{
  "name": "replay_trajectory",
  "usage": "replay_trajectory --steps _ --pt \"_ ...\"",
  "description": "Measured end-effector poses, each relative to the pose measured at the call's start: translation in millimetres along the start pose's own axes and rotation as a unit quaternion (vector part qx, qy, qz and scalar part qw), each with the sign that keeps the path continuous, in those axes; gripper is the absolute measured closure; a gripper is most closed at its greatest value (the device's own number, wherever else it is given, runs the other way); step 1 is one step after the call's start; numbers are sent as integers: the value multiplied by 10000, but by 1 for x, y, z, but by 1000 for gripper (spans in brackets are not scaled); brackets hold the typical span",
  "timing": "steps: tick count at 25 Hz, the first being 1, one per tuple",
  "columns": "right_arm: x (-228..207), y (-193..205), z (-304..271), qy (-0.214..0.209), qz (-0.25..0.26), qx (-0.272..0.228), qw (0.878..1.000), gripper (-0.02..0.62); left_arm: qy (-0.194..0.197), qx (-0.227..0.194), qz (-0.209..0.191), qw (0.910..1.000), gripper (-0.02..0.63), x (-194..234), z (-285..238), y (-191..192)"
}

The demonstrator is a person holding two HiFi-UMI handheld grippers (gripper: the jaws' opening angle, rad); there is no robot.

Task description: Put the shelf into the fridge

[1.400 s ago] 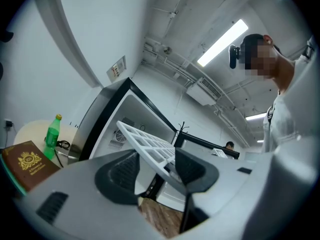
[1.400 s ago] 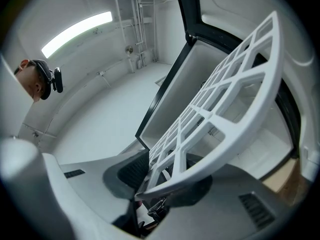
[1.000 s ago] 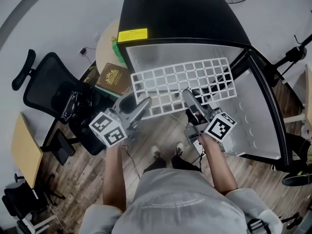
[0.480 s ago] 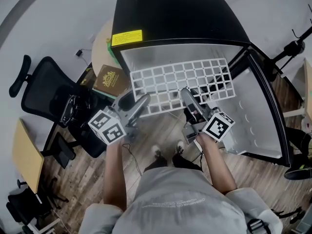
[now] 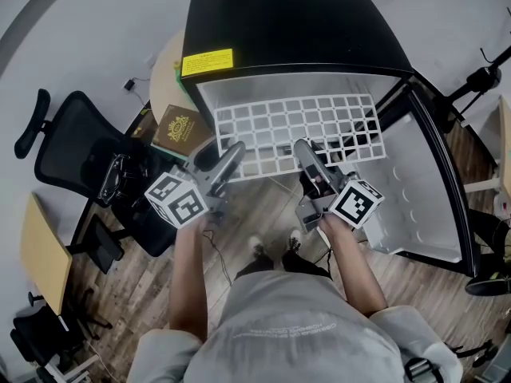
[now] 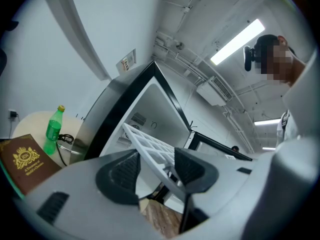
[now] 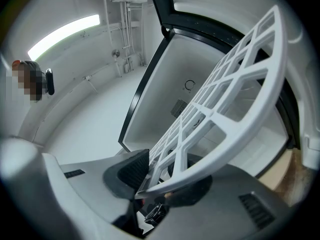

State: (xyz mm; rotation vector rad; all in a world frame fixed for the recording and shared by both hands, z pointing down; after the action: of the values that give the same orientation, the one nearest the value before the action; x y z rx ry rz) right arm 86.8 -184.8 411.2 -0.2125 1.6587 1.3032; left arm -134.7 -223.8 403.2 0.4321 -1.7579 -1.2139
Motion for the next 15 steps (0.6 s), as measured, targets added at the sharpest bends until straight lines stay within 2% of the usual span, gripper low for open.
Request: replay_trajectory --steps 15 --pt "-4 1 -3 7 4 103 9999 485 -182 -143 235 9995 411 6 -8 0"
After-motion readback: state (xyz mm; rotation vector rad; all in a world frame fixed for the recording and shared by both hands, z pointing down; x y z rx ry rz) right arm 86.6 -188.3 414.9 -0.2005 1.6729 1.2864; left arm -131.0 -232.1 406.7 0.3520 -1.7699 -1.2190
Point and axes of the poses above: the fingertips, and each gripper's own axes: z backward along the fingers, x to its left, y out of its underside, the point moved 6 cm from there along z, backward along the fingers, and after that the axes turned 4 degrees about x, right-handed, at the moved point
